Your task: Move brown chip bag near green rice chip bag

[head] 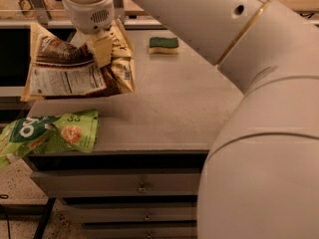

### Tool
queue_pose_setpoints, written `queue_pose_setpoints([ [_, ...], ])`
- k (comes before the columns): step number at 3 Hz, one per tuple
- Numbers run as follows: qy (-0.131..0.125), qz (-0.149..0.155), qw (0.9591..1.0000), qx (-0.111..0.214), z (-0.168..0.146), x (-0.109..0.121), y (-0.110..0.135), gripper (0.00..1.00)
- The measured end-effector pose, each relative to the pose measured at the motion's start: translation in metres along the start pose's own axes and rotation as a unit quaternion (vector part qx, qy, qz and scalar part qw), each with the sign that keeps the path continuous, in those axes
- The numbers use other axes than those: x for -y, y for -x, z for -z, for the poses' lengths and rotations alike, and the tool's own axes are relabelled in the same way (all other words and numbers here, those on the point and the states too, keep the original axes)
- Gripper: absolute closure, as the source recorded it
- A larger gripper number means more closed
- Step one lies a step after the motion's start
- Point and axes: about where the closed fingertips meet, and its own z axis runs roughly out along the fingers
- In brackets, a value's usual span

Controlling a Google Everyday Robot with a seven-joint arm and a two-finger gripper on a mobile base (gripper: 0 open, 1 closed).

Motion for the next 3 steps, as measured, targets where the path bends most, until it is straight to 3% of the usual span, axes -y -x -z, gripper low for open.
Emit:
queue_pose_setpoints([
  [2, 0.023, 0.069, 0.9973, 0.0, -0.024, 0.007, 0.045, 1.0],
  [3, 0.03, 0.081, 0.9963, -0.002, -0.03, 0.013, 0.056, 0.85],
])
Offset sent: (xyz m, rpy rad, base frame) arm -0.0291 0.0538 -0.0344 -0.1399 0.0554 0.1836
